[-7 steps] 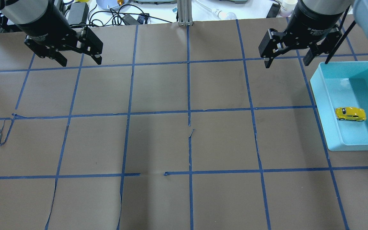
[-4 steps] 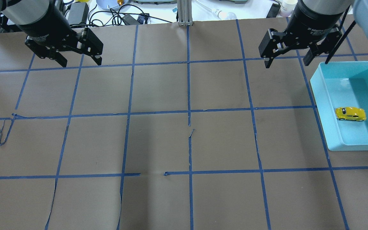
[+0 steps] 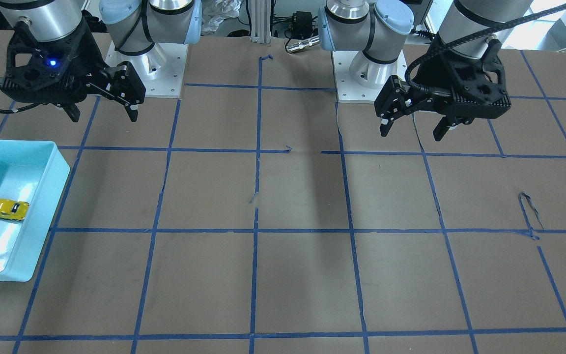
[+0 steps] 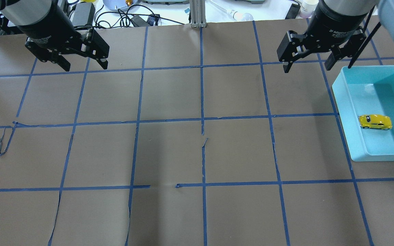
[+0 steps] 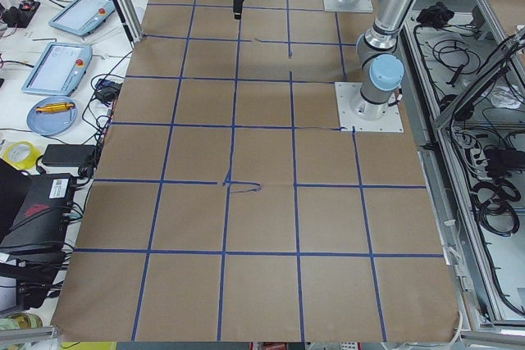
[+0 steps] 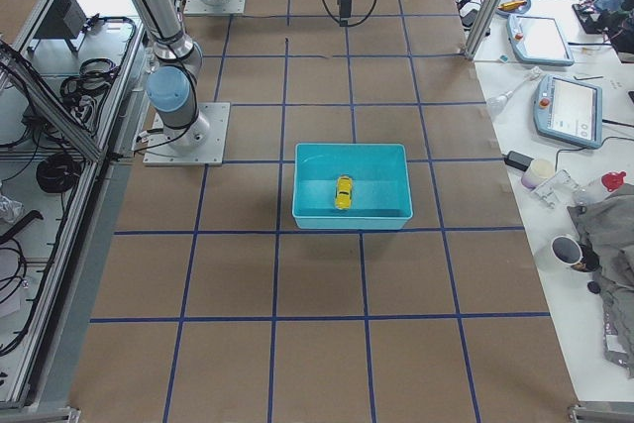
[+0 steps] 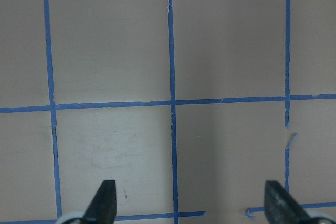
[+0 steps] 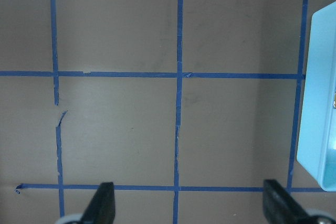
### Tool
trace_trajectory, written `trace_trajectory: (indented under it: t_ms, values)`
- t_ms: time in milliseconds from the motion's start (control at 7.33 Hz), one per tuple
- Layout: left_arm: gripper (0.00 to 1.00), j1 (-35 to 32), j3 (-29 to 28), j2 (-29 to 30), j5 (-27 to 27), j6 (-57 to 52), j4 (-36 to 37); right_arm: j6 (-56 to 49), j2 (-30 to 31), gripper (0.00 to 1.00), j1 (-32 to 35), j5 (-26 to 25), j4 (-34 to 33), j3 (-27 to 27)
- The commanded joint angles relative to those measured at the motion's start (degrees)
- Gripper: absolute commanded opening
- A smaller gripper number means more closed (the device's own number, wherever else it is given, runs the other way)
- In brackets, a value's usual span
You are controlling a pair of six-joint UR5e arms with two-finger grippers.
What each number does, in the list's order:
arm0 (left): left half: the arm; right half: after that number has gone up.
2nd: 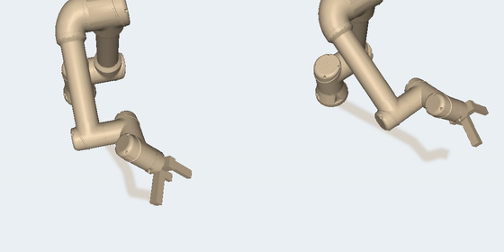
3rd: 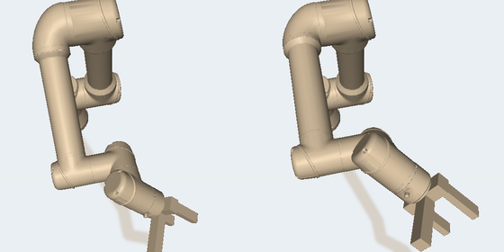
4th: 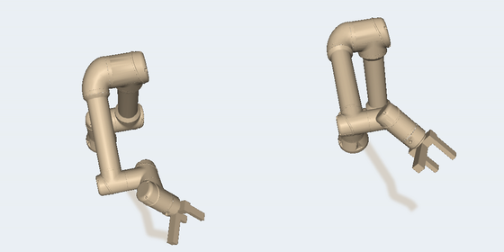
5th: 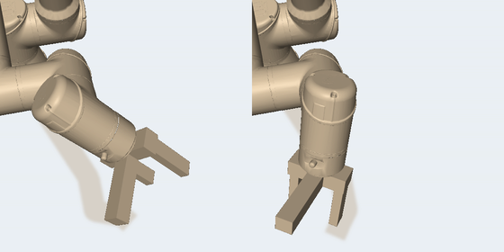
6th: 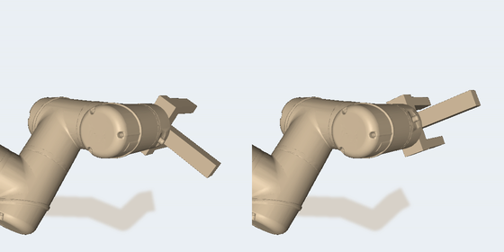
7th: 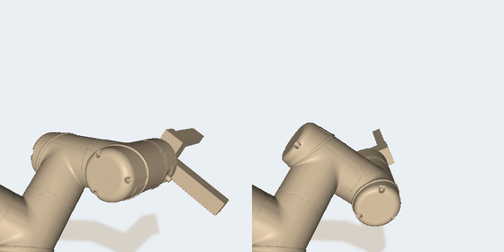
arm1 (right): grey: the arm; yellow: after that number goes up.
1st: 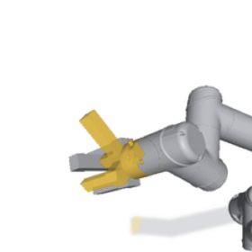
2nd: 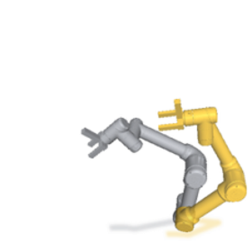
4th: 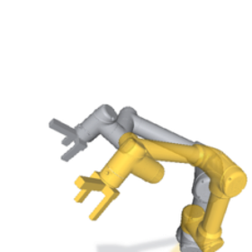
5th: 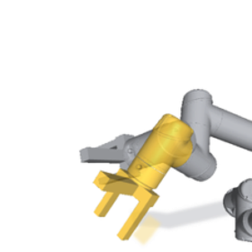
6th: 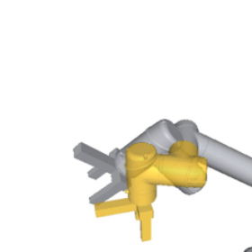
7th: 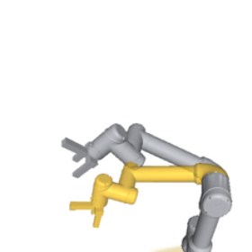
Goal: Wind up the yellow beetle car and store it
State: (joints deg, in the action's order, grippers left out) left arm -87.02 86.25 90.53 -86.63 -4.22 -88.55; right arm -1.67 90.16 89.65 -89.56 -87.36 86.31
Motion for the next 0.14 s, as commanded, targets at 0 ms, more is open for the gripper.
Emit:
trace_trajectory:
  t_ms: [0]
  values:
    - [1.00,-0.07,-0.11,0.08,0.05,0.00,0.04,0.00,0.01,1.00,0.00,0.00,0.00,-0.09]
